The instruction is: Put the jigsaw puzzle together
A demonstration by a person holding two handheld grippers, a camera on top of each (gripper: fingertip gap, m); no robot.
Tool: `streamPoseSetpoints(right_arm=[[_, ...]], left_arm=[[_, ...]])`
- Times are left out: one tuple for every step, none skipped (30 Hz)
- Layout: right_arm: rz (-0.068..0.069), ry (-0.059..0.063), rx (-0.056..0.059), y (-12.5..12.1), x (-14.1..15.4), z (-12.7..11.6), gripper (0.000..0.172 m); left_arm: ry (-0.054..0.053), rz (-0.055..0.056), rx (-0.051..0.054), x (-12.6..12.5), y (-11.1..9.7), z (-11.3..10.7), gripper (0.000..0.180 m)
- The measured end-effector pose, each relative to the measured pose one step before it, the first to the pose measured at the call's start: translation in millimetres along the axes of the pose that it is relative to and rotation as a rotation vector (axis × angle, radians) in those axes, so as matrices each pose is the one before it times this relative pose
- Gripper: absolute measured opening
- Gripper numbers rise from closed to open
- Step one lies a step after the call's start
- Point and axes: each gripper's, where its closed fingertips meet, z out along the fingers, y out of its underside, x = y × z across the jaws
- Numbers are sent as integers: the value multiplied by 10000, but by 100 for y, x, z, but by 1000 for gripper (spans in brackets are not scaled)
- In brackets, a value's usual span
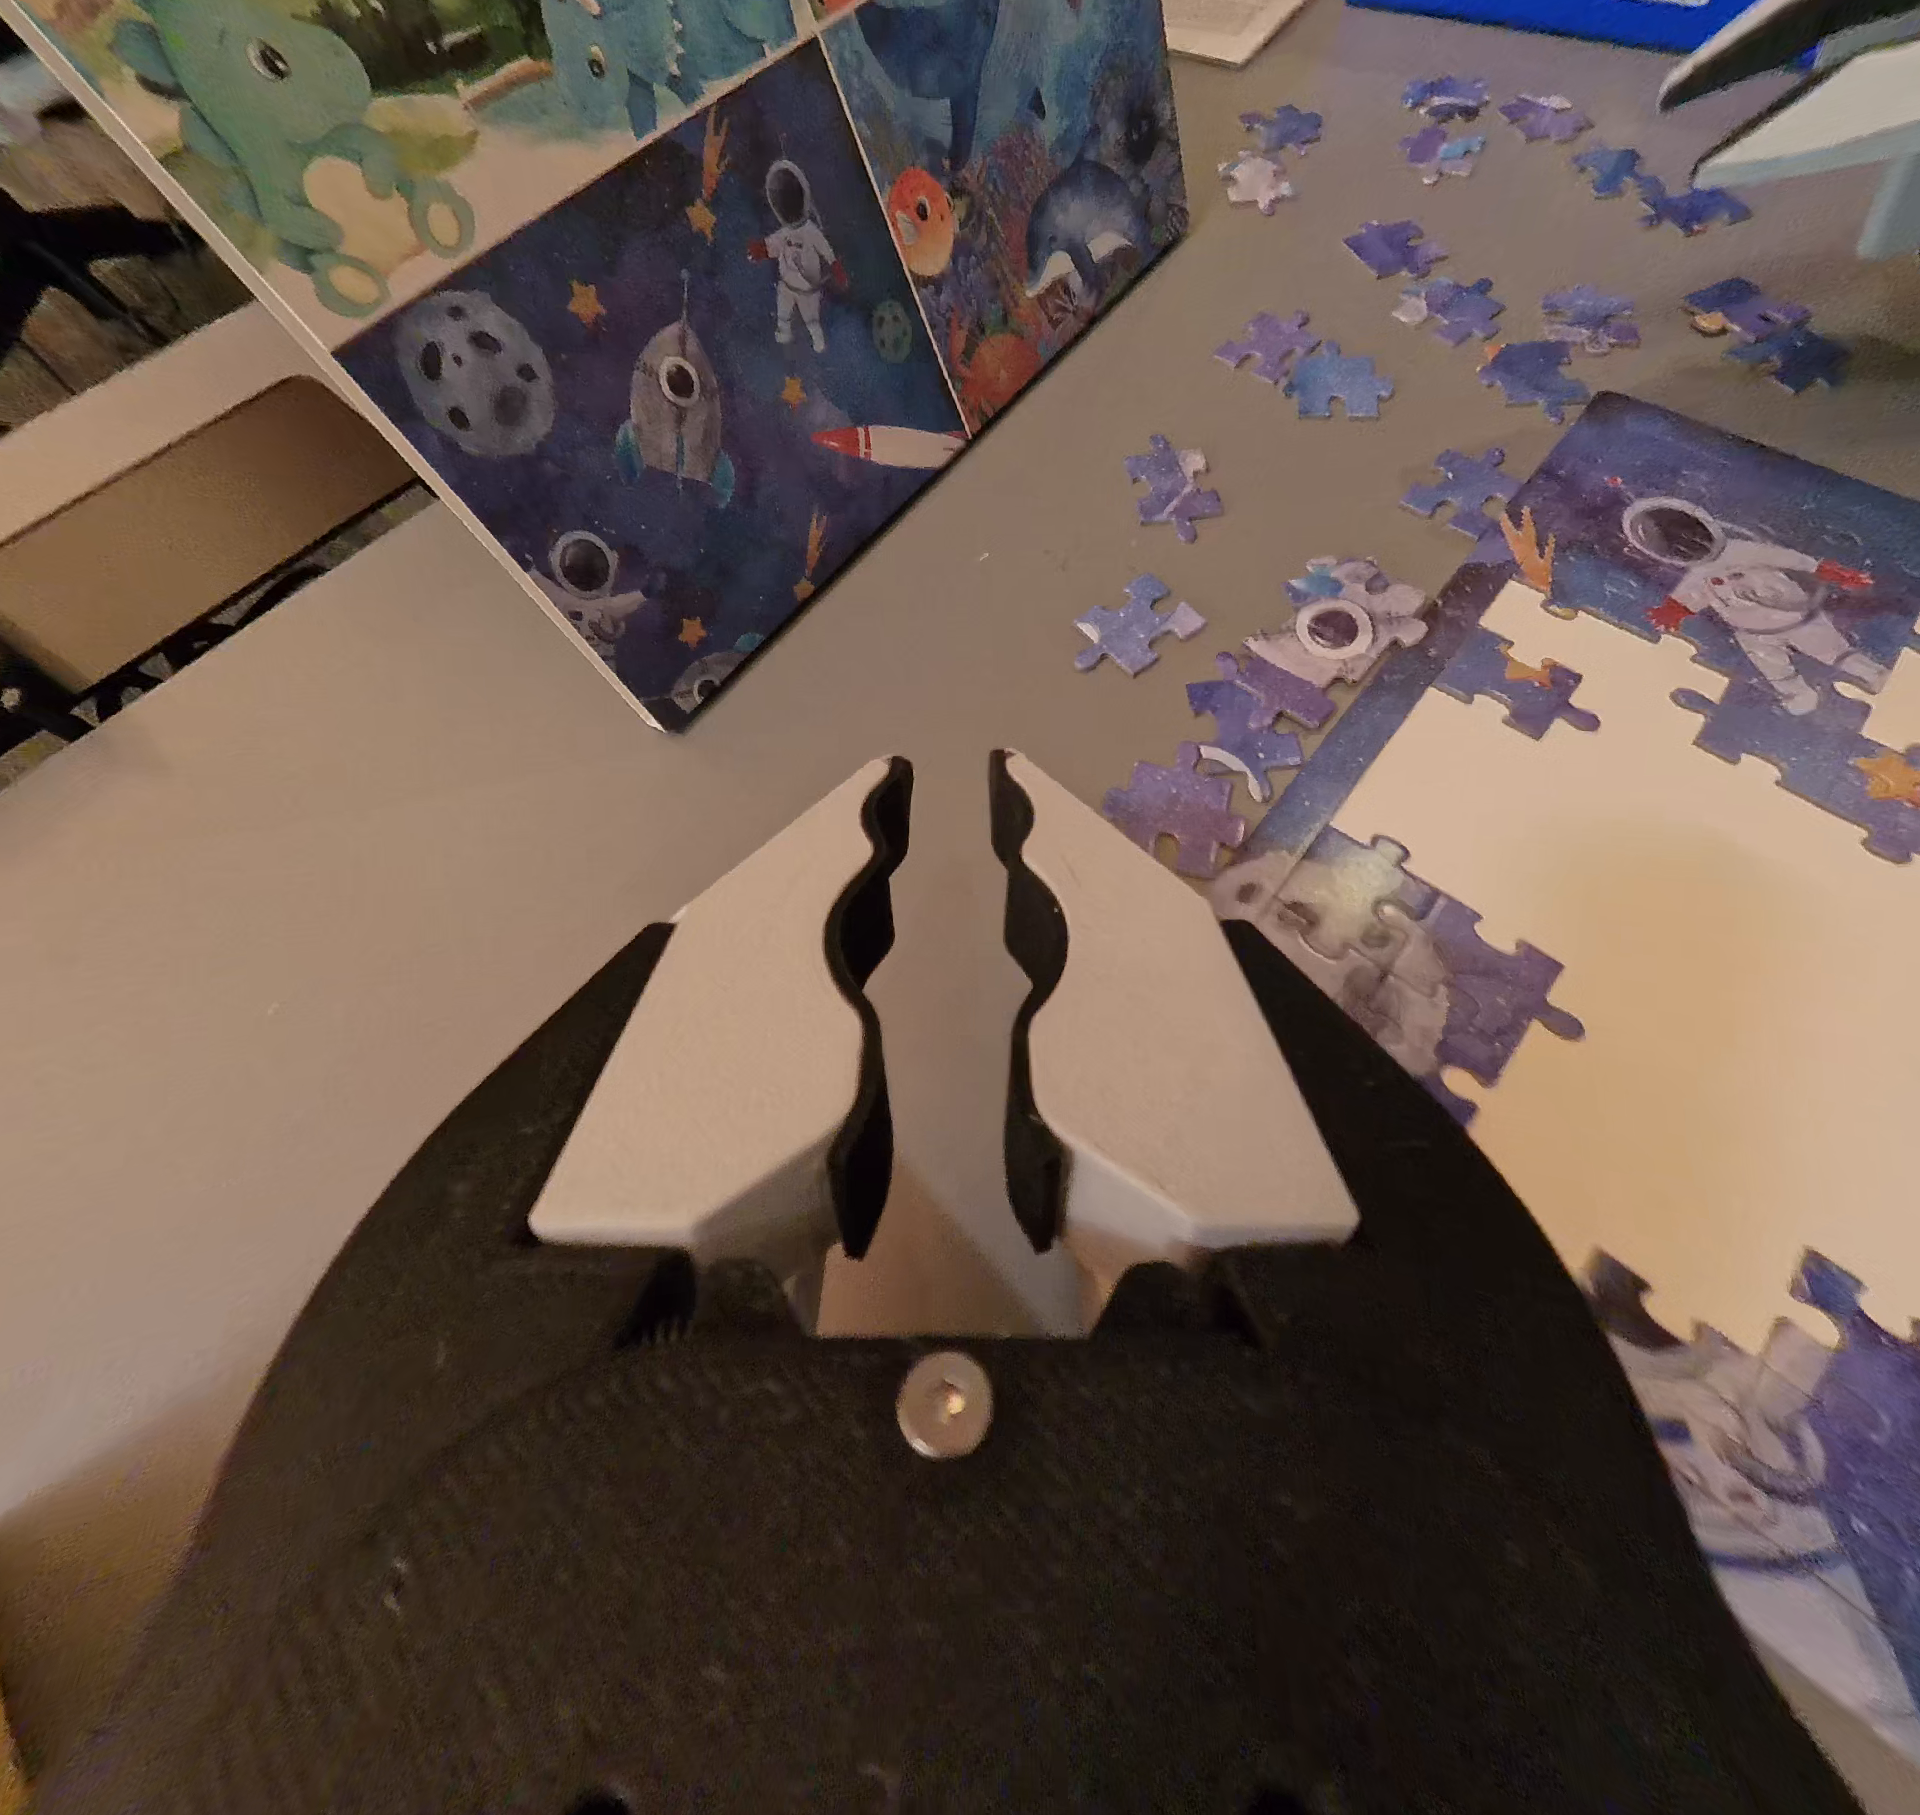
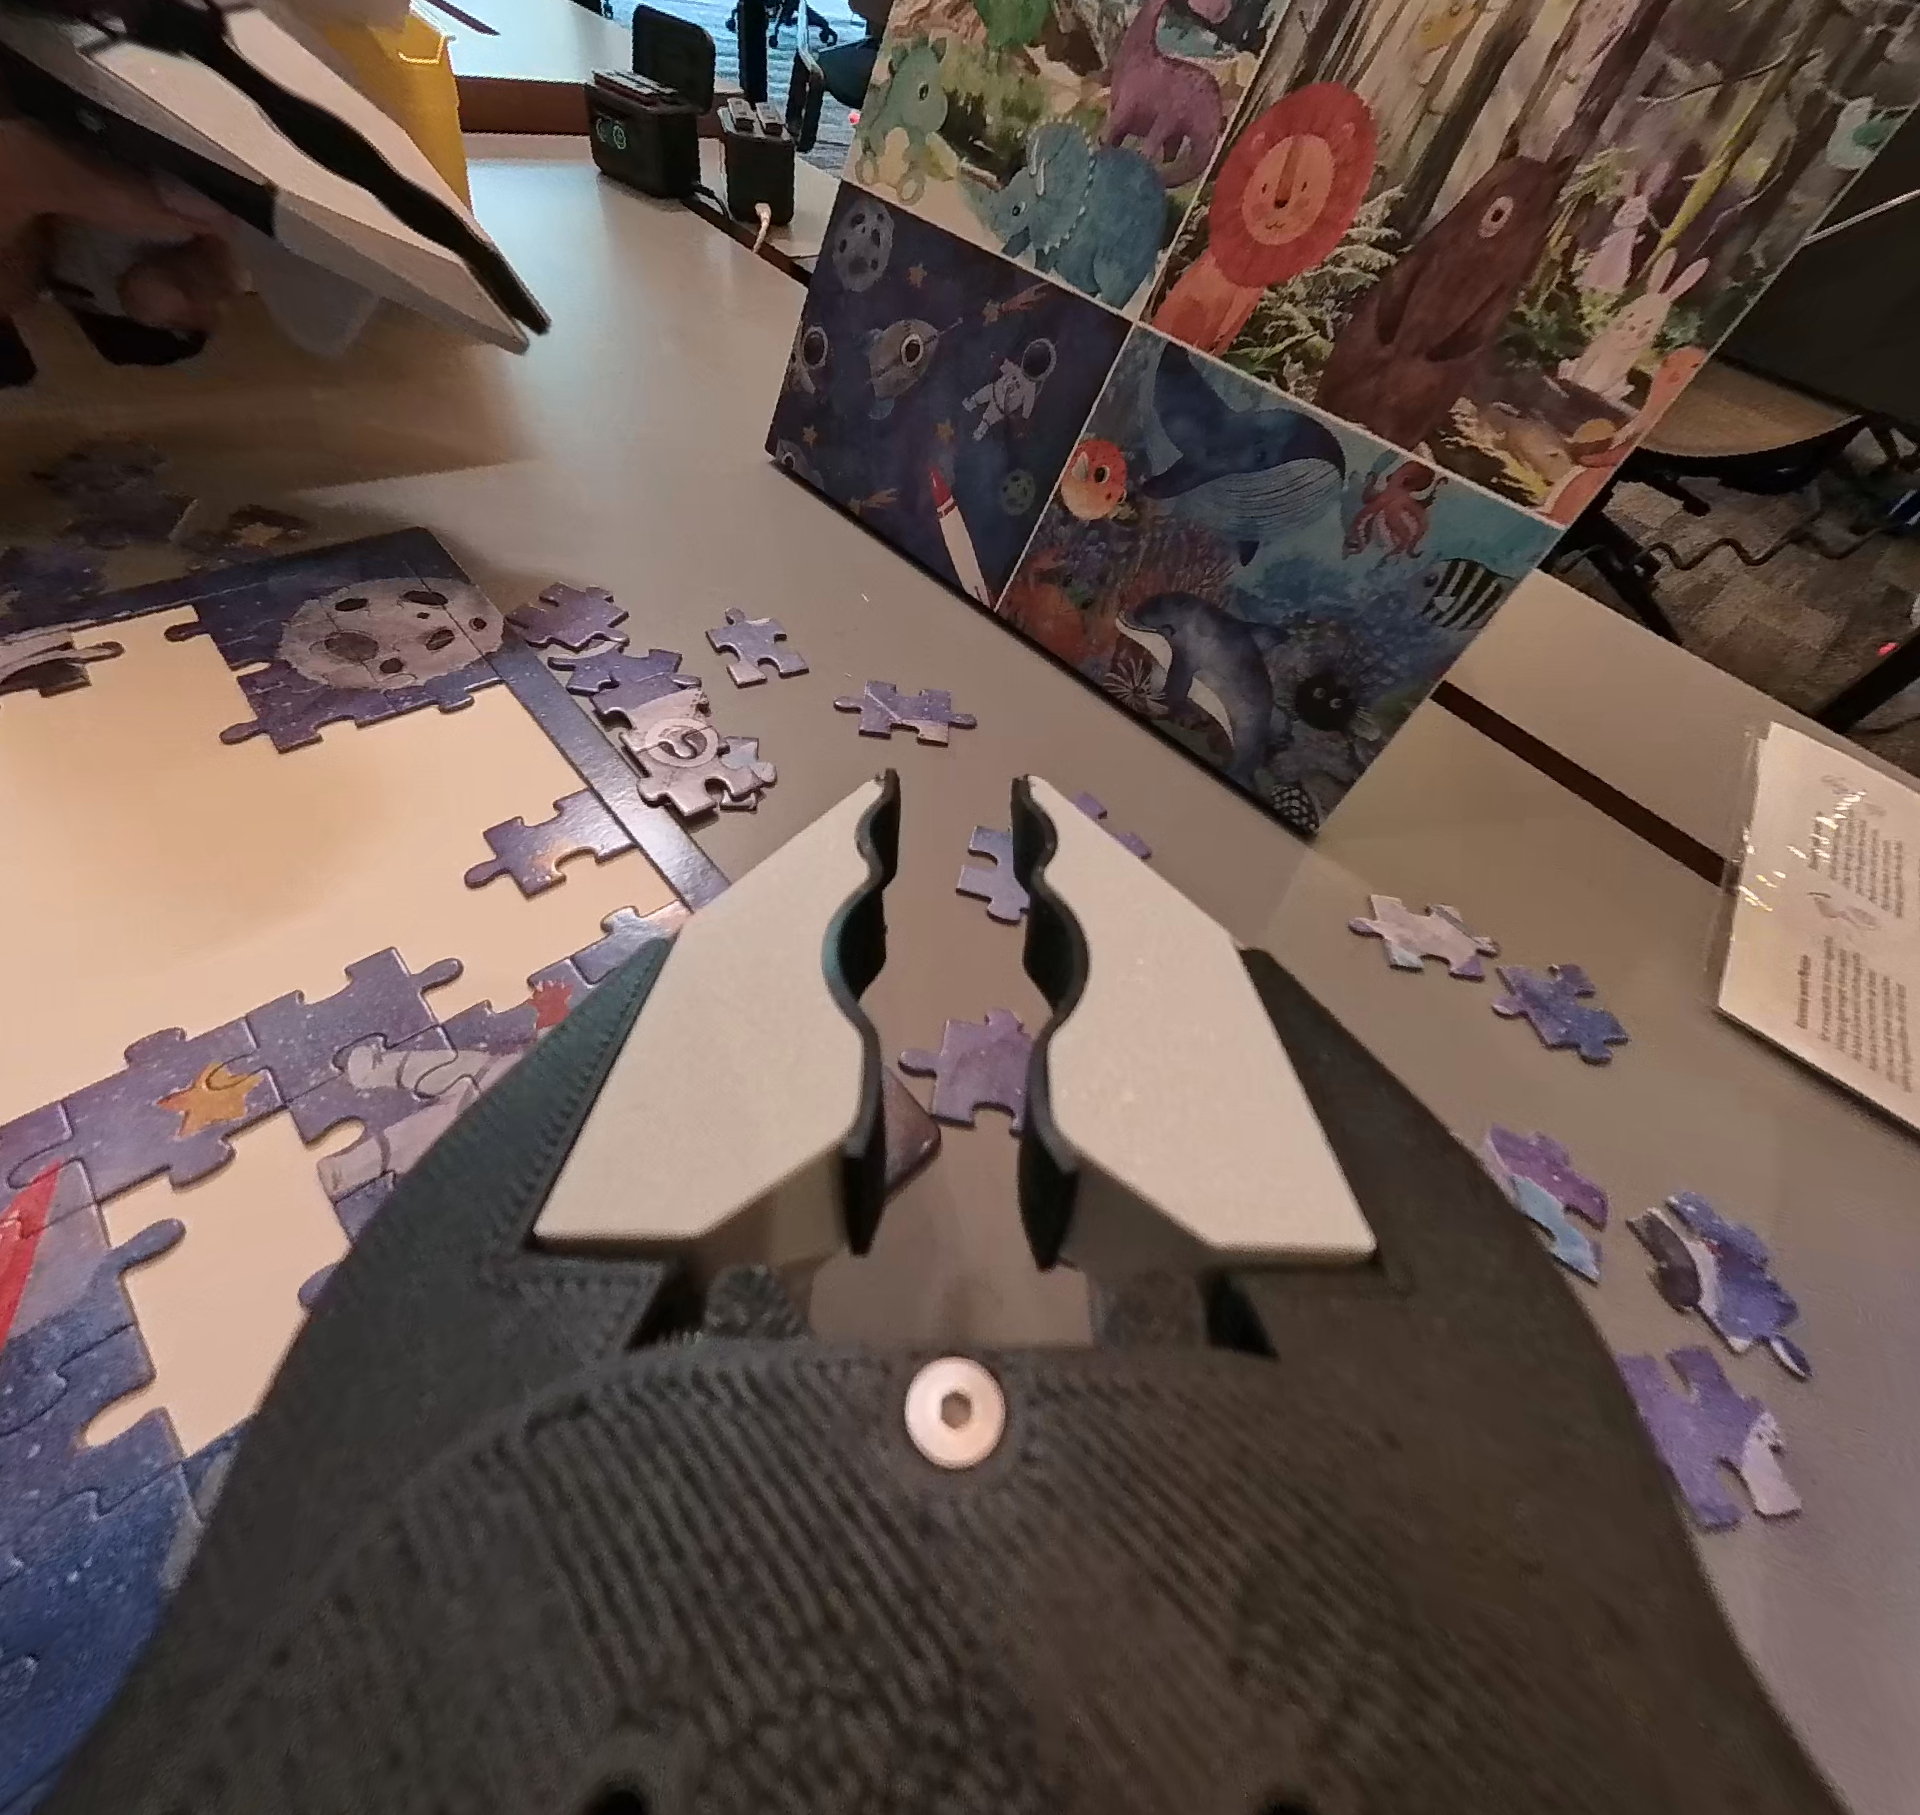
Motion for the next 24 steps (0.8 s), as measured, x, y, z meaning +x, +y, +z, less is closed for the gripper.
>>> streamPoseSetpoints(right_arm=[[-13, 21, -9, 29, 45, 11, 20], [-1, 34, -16, 68, 101, 9, 20], [27, 25, -20, 90, 116, 17, 20], [57, 0, -8, 68, 105, -2, 20], [75, -17, 19, 25, 64, -7, 20], [82, -24, 34, 5, 50, -6, 20], [83, -35, 22, 25, 8, 26, 20], [73, -44, 3, 57, -33, 42, 20], [49, -38, 5, 45, -49, 56, 20], [24, -24, 36, 4, -59, 52, 20], [17, -25, 59, -34, -71, 44, 19], [29, -33, 42, -19, -80, 30, 18], [35, -29, 16, 4, -60, 30, 18], [26, -10, 6, -6, -3, 8, 18], [12, 14, 17, -23, 25, -18, 18], [8, 28, 29, -59, 73, -44, 18], [17, 27, 31, -56, 77, -60, 18], [29, 15, 39, -72, 75, -65, 18], [41, -2, 43, -72, 41, -50, 18], [52, -20, 40, -71, 16, -40, 18], [64, -36, 38, -42, -9, -24, 18], [76, -49, 38, -36, -37, -12, 18], [80, -54, 39, -41, -39, -1, 18], [76, -51, 38, -40, -32, -2, 18]], left_arm=[[170, 19, -361, 348, 317, -423, 19], [208, -8, -342, 506, 441, -567, 21], [55, -3, -63, 400, 246, -615, 22], [78, 110, 32, 493, 233, -595, 25], [52, 43, -227, 411, 644, -593, 27], [45, -44, -297, 334, 800, -528, 30], [196, -116, -235, 540, 770, -416, 33], [329, -177, -211, 721, 777, -230, 37], [270, -205, -187, 584, 716, -26, 40], [119, -149, -178, 303, 696, 138, 43], [-31, -79, -256, 48, 763, 206, 44], [-91, -20, -329, -62, 812, 233, 44], [-62, 2, -304, -15, 720, 194, 45], [-6, -28, -209, 56, 528, 152, 45], [46, -56, -118, 134, 346, 106, 45], [70, -41, -71, 174, 255, 85, 46], [28, -16, -74, 133, 237, 93, 46], [-2, 19, -104, 91, 292, 103, 46], [-44, 49, -142, 20, 340, 130, 46], [-101, 80, -167, -77, 385, 152, 46], [-94, 105, -110, -76, 303, 131, 48], [16, 57, 188, 49, -182, -48, 45], [24, 20, 48, 12, 33, -29, 44], [62, 33, -22, 39, 151, 30, 44]])
